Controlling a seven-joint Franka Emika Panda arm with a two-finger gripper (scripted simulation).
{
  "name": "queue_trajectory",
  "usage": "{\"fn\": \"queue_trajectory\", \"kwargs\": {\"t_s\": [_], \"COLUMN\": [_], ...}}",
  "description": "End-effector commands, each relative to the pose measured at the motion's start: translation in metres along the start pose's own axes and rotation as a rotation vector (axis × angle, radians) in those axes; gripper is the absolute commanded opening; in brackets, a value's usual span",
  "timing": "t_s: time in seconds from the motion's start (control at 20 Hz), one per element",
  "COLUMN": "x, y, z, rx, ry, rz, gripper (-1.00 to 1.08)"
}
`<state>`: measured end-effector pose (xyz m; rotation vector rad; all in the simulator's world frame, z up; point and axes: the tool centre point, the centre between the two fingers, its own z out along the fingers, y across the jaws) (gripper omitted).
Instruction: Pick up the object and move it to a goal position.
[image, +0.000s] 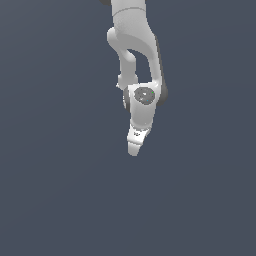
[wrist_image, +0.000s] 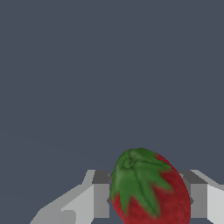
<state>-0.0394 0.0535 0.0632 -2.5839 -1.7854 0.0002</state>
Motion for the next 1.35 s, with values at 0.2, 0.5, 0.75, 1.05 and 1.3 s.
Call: {"fn": "queue_trajectory", "kwargs": {"t_s": [0.2,0.5,0.75,1.05,1.3], "x": [-0.02,-0.039,-0.05,-0.056,-0.058], "y": [0.036,0.072,0.094,0.108,0.112], "z": [-0.049,-0.097,-0.124,-0.141,-0.145], "rx": [0.0,0.0,0.0,0.0,-0.001], "ry": [0.002,0.002,0.001,0.0,0.0], "rz": [0.0,0.0,0.0,0.001,0.001], "gripper": [-1.0,-1.0,-1.0,-1.0,-1.0]}}
